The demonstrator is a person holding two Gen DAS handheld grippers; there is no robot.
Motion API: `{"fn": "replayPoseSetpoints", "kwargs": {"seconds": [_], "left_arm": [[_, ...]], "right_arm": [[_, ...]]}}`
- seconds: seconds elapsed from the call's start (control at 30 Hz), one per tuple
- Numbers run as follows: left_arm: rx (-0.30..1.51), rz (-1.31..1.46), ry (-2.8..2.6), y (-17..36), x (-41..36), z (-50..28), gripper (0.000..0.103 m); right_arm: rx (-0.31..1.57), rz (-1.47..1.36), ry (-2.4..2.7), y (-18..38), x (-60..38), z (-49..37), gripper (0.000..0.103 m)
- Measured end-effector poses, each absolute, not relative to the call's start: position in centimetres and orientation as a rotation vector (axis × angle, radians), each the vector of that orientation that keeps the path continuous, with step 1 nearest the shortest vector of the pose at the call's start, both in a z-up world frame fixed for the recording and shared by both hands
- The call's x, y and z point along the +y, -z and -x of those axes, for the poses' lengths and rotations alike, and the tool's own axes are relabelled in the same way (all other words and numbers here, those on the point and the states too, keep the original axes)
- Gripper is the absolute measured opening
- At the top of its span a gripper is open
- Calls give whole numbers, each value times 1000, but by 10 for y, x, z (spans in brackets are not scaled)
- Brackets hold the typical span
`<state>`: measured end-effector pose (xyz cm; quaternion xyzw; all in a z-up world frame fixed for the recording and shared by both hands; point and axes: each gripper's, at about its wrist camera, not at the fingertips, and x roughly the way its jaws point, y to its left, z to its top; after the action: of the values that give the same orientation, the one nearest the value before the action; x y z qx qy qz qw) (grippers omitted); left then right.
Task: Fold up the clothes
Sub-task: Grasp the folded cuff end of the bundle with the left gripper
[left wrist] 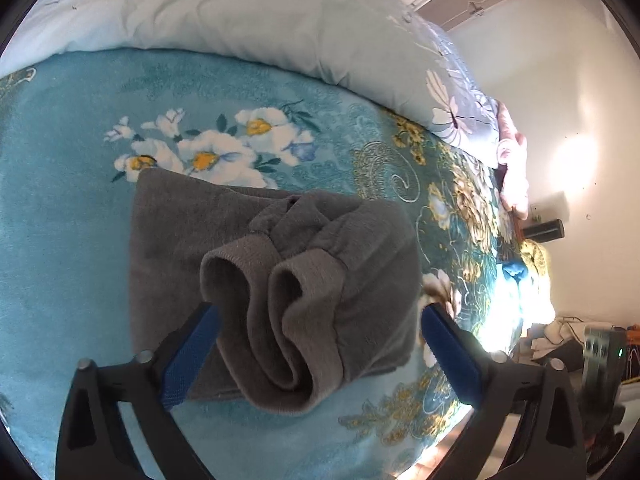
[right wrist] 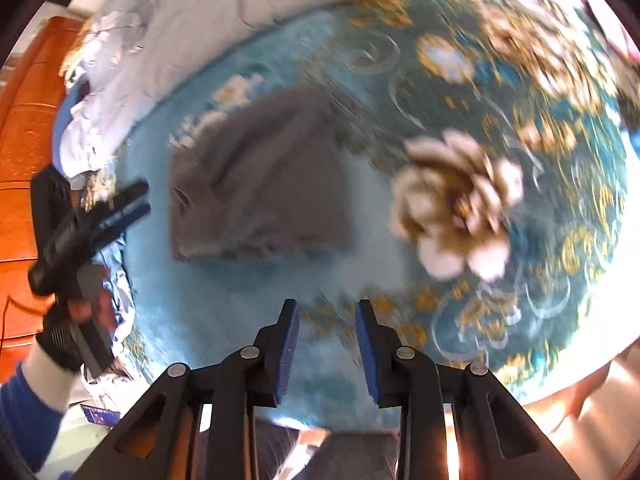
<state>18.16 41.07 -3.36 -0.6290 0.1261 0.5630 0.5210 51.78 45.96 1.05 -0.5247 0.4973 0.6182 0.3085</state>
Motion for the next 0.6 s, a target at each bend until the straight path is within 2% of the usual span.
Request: {"fn": "replayPoseSetpoints", "kwargs": {"seconds": [0.13,0.17,0.3,0.5,0.57,0.6], "left_arm": [[369,1558,-1333,57,422,-181,74],[378,1578,-1328,62,423,-180,73],[350,1607,-1271,69,425,-180,55],[359,1638,-1217,76,433,-186,52],[392,1636,-1218,77,438,-186,33],[396,1629,-1218,76,439,-185,20]], "right_arm": [[1351,1419,-1607,1,459,-530,32],[1355,1425,-1607,3,460,-531,32],[1357,1443,-1622,5,469,-525,32],[1369,1449,-1632,10,474,-514,34],[1374,1458,-1628,12,474,-511,34],[1377,1460,-1626,13,474,-510,34]]}}
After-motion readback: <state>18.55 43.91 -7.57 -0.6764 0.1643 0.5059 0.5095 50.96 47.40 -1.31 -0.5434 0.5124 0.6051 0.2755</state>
